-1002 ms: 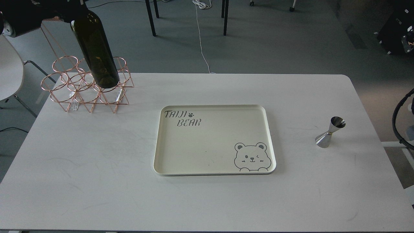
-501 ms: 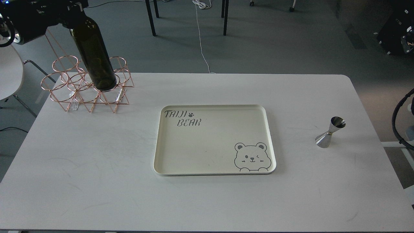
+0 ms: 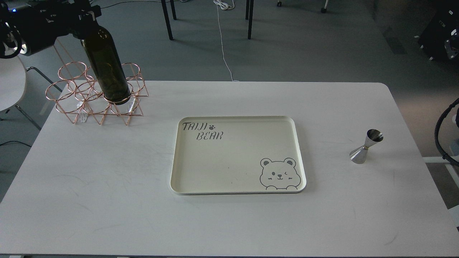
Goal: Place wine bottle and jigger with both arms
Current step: 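Lower the bottle into a slot of the copper rack, then release the bottle and raise the left gripper away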
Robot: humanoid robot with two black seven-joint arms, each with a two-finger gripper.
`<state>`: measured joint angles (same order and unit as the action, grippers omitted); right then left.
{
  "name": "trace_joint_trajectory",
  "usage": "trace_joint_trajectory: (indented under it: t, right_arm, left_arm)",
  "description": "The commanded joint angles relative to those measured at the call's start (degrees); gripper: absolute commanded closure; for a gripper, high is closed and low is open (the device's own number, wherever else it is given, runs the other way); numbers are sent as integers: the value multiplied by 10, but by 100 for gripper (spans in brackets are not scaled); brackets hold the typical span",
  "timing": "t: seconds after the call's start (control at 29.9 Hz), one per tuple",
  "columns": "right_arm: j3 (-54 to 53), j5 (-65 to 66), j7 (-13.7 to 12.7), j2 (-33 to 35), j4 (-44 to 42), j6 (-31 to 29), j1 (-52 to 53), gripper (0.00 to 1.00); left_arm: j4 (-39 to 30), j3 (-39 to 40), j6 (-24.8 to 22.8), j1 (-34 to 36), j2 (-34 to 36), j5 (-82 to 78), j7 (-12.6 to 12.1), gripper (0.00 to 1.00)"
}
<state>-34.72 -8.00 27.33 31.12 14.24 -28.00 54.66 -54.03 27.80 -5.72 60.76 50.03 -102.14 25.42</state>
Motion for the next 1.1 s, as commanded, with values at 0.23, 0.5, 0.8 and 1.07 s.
trace_joint_trajectory:
  t: [0.23,0.5,0.8,1.07]
  right_arm:
    - [1,0,0,1,0,0,-1,3]
    - [1,0,0,1,0,0,-1,4]
    - [2,0,0,1,1,0,0,3]
    - [2,0,0,2,1,0,0,3]
  left_arm:
    - [2,-26,7,-7,-25,4,-3,78]
    - [27,-32,31,-14,-34,5,-3,72]
    - [37,-31,31,-14,-39,5,-2,59]
    - [37,-32,31,-14,-39,19,-4,28]
